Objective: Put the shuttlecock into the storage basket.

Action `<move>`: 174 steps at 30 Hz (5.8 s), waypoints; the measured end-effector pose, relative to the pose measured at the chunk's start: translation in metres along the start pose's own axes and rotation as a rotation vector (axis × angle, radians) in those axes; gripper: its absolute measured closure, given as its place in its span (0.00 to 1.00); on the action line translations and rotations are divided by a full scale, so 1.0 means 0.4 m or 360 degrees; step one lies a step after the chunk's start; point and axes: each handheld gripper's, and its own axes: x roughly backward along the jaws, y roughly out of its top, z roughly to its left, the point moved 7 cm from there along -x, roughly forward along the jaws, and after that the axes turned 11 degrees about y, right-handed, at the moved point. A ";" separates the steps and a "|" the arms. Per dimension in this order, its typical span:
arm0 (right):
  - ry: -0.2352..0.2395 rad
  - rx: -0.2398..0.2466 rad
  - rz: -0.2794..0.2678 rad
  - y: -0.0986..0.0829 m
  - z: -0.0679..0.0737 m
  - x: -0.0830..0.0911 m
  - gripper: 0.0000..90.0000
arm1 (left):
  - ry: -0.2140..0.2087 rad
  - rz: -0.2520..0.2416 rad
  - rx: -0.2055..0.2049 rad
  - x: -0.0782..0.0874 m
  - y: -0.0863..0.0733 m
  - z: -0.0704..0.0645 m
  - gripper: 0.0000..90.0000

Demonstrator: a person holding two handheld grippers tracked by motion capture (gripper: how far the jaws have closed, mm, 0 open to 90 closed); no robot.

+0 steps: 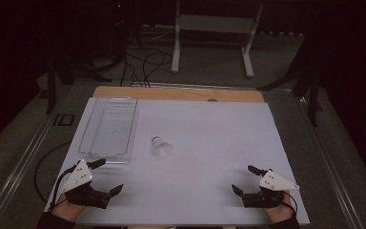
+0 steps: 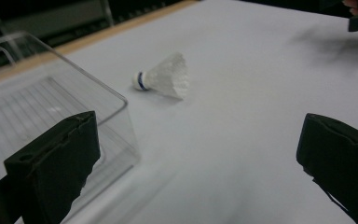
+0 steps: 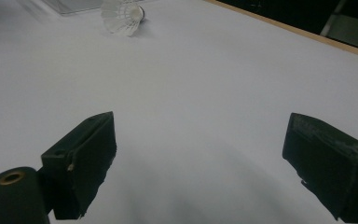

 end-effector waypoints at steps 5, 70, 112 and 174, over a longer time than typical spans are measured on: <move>0.0003 0.0001 -0.0004 0.001 0.001 -0.001 0.11 | -0.0025 0.0060 -0.0013 0.001 0.024 0.000 0.00; 0.0043 -0.0015 0.0028 0.000 0.008 -0.007 0.11 | -0.0275 0.0897 -0.0288 -0.085 0.038 -0.073 0.00; 0.0029 -0.0034 0.0055 -0.007 0.007 -0.006 0.11 | -0.0382 0.1261 -0.0353 -0.138 0.003 -0.128 0.00; 0.0029 -0.0043 0.0071 -0.010 0.007 -0.005 0.11 | -0.0143 0.1450 -0.0131 -0.334 0.100 -0.148 0.00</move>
